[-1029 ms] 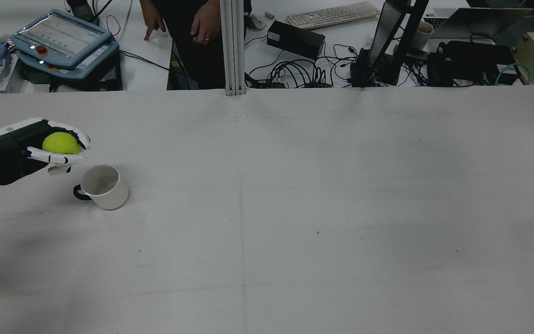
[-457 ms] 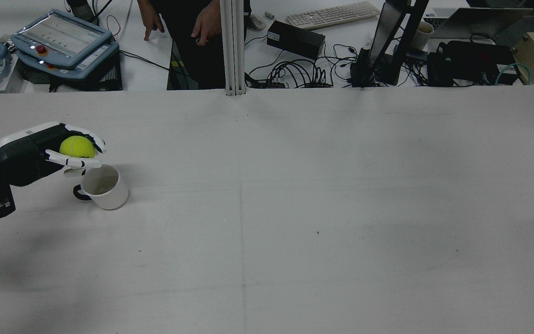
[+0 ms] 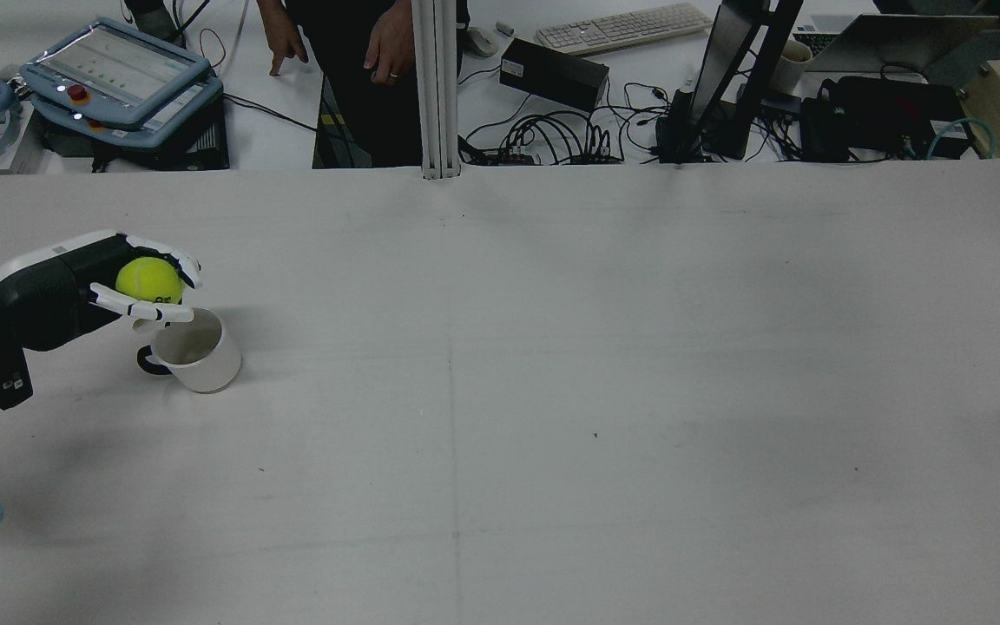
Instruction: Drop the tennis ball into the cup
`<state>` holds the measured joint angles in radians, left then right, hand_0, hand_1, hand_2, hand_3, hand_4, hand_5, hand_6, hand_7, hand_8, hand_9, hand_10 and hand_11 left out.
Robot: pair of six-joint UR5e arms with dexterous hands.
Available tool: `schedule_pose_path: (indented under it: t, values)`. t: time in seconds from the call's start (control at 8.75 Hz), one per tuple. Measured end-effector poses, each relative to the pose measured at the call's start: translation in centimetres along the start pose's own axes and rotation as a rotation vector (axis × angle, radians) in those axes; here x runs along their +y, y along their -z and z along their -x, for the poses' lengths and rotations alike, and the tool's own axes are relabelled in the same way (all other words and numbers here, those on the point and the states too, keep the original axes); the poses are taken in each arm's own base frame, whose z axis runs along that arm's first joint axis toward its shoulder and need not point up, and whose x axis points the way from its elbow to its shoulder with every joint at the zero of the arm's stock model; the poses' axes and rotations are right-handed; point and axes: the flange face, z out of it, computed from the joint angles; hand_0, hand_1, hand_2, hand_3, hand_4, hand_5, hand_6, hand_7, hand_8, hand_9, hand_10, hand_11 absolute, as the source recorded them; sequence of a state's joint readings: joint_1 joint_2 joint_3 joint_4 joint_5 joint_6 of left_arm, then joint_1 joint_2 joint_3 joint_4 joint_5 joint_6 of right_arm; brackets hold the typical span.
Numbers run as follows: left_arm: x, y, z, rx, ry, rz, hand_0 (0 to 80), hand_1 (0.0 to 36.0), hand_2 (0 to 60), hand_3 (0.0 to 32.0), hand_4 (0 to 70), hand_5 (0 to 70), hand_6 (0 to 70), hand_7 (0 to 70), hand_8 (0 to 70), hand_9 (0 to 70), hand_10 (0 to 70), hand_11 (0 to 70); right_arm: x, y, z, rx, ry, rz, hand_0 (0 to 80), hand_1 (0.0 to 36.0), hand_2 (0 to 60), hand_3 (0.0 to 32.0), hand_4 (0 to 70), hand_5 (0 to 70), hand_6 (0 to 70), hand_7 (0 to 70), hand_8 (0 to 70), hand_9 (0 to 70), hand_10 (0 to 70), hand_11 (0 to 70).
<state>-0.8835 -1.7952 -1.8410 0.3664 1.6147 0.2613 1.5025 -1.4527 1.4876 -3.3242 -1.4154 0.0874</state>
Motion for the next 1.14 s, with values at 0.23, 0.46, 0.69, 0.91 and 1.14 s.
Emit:
schedule_pose_path:
  t: [0.23, 0.46, 0.69, 0.91, 1.14]
  values:
    - [0.1, 0.4, -0.3, 0.012, 0.006, 0.009, 80.0, 36.0, 56.4, 0.0, 7.9, 13.0, 4.0, 0.0, 0.6, 1.8, 2.5, 8.3, 0.0, 0.0, 0.0, 0.0, 0.0, -0.001, 0.0, 0.0, 0.0, 0.0, 0.0, 0.0, 0.0, 0.0, 0.0, 0.0, 0.0, 0.0]
    - [0.2, 0.6, -0.5, 0.019, 0.014, 0.02, 80.0, 36.0, 56.6, 0.0, 7.2, 12.8, 3.6, 0.0, 0.0, 0.0, 1.6, 6.9, 0.0, 0.0, 0.0, -0.001, 0.0, -0.001, 0.0, 0.0, 0.0, 0.0, 0.0, 0.0, 0.0, 0.0, 0.0, 0.0, 0.0, 0.0]
    - [0.2, 0.6, -0.6, 0.022, 0.016, 0.025, 80.0, 36.0, 58.6, 0.0, 7.2, 12.8, 3.5, 0.0, 0.0, 0.0, 1.5, 6.8, -0.1, 0.0, 0.0, -0.001, 0.0, -0.001, 0.0, 0.0, 0.0, 0.0, 0.0, 0.0, 0.0, 0.0, 0.0, 0.0, 0.0, 0.0]
    - [0.1, 0.7, -0.5, 0.022, 0.016, 0.027, 80.0, 36.0, 60.0, 0.0, 7.5, 12.7, 3.6, 0.0, 0.0, 0.0, 2.2, 7.8, -0.1, 0.0, 0.0, 0.0, 0.0, -0.001, 0.0, 0.0, 0.0, 0.0, 0.0, 0.0, 0.0, 0.0, 0.0, 0.0, 0.0, 0.0]
    - [0.7, 1.4, -1.3, 0.034, 0.025, 0.04, 70.2, 36.0, 56.2, 0.0, 4.0, 10.9, 2.8, 0.0, 0.0, 0.0, 2.1, 7.0, -0.1, 0.0, 0.0, 0.0, 0.0, -0.002, 0.0, 0.0, 0.0, 0.0, 0.0, 0.0, 0.0, 0.0, 0.0, 0.0, 0.0, 0.0]
